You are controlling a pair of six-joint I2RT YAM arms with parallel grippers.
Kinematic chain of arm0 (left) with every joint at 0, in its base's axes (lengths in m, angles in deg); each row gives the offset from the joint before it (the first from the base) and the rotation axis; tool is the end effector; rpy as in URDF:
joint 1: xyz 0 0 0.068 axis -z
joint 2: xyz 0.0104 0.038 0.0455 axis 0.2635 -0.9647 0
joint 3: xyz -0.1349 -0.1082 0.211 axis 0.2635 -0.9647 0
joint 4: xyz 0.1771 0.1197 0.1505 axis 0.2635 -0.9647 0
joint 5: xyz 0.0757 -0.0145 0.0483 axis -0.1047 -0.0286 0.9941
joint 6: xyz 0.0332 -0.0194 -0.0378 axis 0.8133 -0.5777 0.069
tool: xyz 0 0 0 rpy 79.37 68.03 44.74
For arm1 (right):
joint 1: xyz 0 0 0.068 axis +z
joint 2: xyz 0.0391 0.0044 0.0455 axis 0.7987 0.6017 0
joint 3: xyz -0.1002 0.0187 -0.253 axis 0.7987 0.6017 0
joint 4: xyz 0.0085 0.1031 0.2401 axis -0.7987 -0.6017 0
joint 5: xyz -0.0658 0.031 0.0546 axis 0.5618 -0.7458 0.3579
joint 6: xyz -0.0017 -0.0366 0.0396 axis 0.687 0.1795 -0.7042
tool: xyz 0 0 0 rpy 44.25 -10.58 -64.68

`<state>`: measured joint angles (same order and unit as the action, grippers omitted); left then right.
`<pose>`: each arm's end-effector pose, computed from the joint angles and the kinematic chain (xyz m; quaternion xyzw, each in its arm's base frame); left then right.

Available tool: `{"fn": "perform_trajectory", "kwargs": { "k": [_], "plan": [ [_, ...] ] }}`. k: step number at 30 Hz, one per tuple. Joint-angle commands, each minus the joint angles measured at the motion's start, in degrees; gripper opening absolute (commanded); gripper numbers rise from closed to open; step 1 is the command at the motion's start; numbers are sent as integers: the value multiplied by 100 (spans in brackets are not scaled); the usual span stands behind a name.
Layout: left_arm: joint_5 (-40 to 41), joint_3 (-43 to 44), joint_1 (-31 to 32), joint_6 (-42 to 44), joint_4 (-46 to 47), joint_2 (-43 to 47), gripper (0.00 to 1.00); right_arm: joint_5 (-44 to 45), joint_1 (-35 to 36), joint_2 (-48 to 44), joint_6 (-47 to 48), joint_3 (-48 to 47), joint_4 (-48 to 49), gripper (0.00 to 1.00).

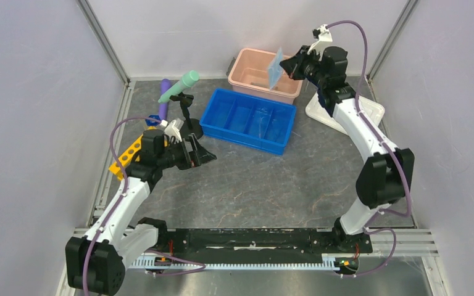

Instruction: Organize the chemistry lab equipment

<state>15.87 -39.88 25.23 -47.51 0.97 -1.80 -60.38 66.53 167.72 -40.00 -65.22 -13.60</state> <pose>0.1979 -0.0553 0.2487 -0.0157 0.8560 -0.4014 0.3255 0.3842 0.1046 0.3906 -0.0418 0.7351 0.3349 0.5879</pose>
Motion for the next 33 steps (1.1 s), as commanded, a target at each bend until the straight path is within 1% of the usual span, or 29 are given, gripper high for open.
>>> {"fn": "perform_trajectory", "kwargs": {
  "k": [1,6,9,12,17,25,29,33],
  "plan": [
    [-228,204,33,463,83,-51,100,51,-166,673,-727,-519,663,0],
    [-198,239,49,516,11,-33,100,72,-227,1397,-1172,-1012,1201,0],
    [-162,244,59,537,-38,-12,100,103,-246,1729,-1326,-1235,1322,0],
    [-149,255,59,530,-41,-22,100,198,-270,1937,-1433,-1275,1465,0],
    [-175,247,59,521,-30,-38,100,227,-296,2306,-1710,-1375,1979,0],
    [-145,241,59,539,-61,-29,100,237,-297,2923,-2507,-1417,2670,0],
    [-124,247,59,539,-65,-39,100,304,-310,3104,-2479,-1529,2329,1],
    [23,251,59,539,-127,-65,100,460,-323,3041,-2023,-1459,1708,14]
  ]
}}
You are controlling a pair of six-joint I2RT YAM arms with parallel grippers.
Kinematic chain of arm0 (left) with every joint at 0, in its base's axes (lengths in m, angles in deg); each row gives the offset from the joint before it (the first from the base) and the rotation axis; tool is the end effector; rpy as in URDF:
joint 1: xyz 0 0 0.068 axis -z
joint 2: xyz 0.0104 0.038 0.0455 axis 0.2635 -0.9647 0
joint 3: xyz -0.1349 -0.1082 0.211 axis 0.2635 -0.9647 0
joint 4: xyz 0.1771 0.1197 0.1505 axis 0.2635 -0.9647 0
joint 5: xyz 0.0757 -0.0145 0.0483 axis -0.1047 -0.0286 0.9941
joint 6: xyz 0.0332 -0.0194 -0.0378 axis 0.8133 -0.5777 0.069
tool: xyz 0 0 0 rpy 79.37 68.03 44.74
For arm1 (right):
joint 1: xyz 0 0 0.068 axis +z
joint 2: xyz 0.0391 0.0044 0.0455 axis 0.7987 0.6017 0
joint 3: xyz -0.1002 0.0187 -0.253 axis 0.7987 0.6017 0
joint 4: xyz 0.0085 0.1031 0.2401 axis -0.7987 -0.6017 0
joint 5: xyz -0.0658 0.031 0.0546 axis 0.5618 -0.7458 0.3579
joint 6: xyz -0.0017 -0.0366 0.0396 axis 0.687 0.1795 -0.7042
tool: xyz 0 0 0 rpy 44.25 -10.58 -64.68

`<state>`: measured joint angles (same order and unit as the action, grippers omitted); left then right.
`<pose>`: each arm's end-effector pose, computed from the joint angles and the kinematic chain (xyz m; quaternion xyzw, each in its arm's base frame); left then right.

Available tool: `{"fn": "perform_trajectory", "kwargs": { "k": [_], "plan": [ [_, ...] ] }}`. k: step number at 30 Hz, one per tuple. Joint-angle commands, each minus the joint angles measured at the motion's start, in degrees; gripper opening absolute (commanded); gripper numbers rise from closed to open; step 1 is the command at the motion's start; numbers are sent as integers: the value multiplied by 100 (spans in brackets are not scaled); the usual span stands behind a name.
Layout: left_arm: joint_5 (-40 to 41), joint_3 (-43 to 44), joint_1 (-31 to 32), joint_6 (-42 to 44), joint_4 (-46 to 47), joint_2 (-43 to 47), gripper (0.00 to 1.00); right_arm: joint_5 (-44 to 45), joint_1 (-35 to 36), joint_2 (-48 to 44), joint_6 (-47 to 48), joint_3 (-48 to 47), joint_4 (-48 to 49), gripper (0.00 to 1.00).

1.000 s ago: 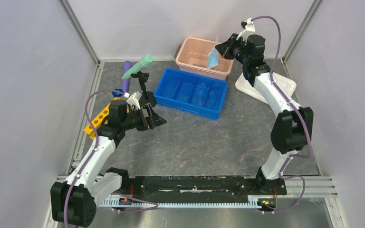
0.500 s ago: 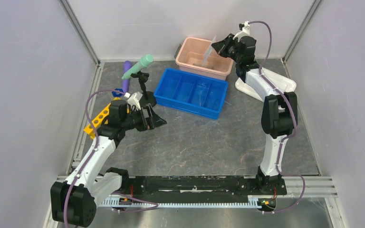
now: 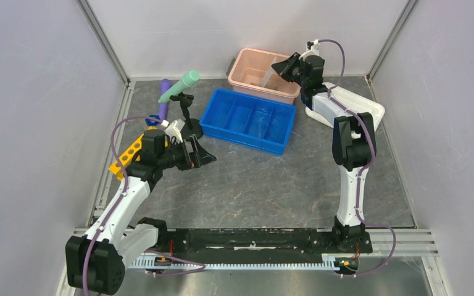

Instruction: Organize the chemistry lab equipment

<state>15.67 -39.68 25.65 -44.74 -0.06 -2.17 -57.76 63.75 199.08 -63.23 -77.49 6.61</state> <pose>0.1975 -0.0569 0.2472 0.0055 0.8599 -0.3944 0.3241 0.5155 0.1083 0.2605 0.1369 0.7175 0.4233 0.5361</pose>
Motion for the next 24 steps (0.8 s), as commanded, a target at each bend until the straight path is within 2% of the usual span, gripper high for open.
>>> {"fn": "perform_trajectory", "kwargs": {
  "k": [1,4,9,14,19,24],
  "plan": [
    [60,241,18,261,-42,-23,100,227,-67,-117,413,-224,-430,20],
    [147,233,18,172,-17,-59,100,311,-118,-263,715,-158,-785,33],
    [366,310,18,104,-170,-131,100,671,-186,-656,1340,-234,-1501,47],
    [377,341,18,61,-237,-136,100,1093,-213,-1077,2188,-446,-2407,56],
    [313,371,18,50,-256,-90,100,1423,-213,-1515,3005,-405,-3330,59],
    [-55,181,18,-87,159,127,100,1548,-214,-2072,3507,128,-3529,55]
  ]
}}
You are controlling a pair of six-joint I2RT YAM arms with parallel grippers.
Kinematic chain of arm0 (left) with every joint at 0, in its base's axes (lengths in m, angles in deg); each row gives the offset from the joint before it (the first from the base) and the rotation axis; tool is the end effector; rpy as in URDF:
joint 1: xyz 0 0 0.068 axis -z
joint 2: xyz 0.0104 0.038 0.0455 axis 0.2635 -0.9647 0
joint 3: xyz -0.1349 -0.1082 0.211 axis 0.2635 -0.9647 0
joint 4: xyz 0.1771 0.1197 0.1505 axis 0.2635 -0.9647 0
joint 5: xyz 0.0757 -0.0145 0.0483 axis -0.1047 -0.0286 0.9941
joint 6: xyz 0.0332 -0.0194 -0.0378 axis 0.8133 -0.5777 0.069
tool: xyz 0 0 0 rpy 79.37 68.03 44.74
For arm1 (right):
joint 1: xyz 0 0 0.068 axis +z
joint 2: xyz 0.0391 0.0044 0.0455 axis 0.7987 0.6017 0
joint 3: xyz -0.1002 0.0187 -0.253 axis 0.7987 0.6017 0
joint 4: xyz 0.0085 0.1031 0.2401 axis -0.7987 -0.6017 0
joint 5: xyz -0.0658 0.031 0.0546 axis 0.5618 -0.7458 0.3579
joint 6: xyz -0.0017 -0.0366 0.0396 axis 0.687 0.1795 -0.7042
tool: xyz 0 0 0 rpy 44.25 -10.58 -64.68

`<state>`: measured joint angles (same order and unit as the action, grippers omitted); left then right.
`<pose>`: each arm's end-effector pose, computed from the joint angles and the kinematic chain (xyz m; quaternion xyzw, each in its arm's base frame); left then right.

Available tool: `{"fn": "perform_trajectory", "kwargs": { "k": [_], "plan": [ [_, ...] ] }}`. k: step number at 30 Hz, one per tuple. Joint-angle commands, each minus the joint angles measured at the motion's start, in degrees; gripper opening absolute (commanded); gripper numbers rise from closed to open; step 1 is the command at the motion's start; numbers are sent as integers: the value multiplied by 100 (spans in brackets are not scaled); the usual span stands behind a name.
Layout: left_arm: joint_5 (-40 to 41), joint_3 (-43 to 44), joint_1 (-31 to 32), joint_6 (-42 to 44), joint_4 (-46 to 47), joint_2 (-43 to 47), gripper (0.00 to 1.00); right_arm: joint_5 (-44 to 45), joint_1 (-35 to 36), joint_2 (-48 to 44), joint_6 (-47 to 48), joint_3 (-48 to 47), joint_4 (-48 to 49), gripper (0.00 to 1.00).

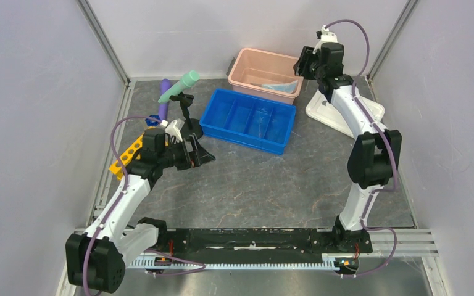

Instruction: Organize the chemistry lab equipment

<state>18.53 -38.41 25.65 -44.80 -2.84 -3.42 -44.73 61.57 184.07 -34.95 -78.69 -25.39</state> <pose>0.2003 -0.0559 0.2460 -0.0142 0.8738 -0.3715 0.3134 0.4625 0.0720 0.3342 0.0607 0.8157 0.1656 0.5510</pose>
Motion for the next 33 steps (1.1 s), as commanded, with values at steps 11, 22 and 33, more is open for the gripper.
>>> {"fn": "perform_trajectory", "kwargs": {
  "k": [11,22,33],
  "plan": [
    [-1366,-128,50,-237,626,65,100,1424,-12,-2106,1888,2064,-749,58],
    [-826,-7,556,266,320,638,100,309,-498,-2670,5259,4185,339,53],
    [-117,232,650,801,-201,1245,100,-290,-1181,-1442,6346,3807,218,44]
  ]
}}
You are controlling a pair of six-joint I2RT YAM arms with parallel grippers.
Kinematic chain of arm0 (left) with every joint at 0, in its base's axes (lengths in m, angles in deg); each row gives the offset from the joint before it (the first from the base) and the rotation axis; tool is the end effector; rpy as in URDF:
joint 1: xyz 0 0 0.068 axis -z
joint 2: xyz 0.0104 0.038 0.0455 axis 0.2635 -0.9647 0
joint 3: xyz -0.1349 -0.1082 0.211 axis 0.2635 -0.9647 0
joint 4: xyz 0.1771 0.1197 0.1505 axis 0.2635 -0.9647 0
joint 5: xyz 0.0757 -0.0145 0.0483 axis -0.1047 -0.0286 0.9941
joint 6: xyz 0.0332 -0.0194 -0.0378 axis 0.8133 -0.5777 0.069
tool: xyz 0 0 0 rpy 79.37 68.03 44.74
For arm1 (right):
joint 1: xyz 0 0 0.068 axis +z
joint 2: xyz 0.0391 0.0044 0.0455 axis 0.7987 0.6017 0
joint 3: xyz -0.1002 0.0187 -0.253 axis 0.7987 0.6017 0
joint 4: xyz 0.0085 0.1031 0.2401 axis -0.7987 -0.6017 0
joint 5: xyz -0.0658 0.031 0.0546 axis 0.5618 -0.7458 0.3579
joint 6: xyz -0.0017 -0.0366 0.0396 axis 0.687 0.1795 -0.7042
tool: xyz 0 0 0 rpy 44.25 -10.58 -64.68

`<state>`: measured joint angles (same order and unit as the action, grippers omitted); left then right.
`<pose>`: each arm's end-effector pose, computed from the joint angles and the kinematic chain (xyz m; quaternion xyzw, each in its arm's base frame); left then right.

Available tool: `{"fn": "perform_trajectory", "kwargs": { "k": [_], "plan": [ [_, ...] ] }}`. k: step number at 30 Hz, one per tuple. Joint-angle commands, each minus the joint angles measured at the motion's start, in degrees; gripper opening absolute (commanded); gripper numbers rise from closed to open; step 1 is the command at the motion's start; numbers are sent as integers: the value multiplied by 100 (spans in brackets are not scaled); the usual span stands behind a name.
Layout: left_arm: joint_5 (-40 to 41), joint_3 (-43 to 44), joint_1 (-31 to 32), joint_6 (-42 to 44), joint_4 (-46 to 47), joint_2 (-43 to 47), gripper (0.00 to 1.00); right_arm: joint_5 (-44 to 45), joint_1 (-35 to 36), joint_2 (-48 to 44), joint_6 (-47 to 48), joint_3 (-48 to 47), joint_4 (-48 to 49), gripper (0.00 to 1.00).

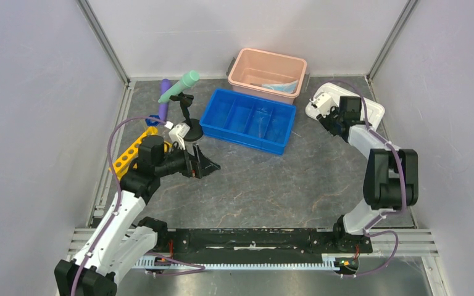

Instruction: Organize the chemistry lab equipment

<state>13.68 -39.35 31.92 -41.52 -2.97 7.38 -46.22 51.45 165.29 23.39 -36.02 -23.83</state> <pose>0.1634 -0.0711 0.2736 0.1032 0.8256 -0.4249 0.3566 0.3445 -0.0061 0.2117 -0.3080 0.8597 -0.1007 0.3948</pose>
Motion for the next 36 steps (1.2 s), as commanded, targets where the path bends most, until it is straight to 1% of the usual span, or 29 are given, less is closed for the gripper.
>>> {"fn": "perform_trajectory", "kwargs": {
  "k": [1,8,12,19,22,24,25,26,30,33,36],
  "plan": [
    [440,358,24,511,-230,196,100,-161,-206,559,561,-559,-18,43],
    [658,357,26,538,-293,171,100,-82,-318,1058,1004,-733,-93,39],
    [650,346,32,512,-258,81,100,92,-318,1366,947,-999,-159,39],
    [676,347,32,503,-227,27,100,170,-318,1700,909,-1057,-87,39],
    [667,339,29,508,-216,-4,100,105,-318,1783,938,-1041,-112,39],
    [697,354,27,510,-209,-16,100,-90,-318,1804,998,-1008,-137,38],
    [709,355,31,512,-224,-12,100,-167,-318,1830,1006,-1019,-166,37],
    [718,355,30,525,-234,-10,100,-201,-317,1857,1008,-1050,-225,33],
    [737,354,31,528,-279,1,100,-323,-318,1917,968,-1188,-395,13],
    [755,352,32,538,-295,16,100,-454,-318,1801,912,-1180,-405,5],
    [868,304,19,355,-220,26,100,-682,-314,1593,767,-1172,-399,0]
  ]
}}
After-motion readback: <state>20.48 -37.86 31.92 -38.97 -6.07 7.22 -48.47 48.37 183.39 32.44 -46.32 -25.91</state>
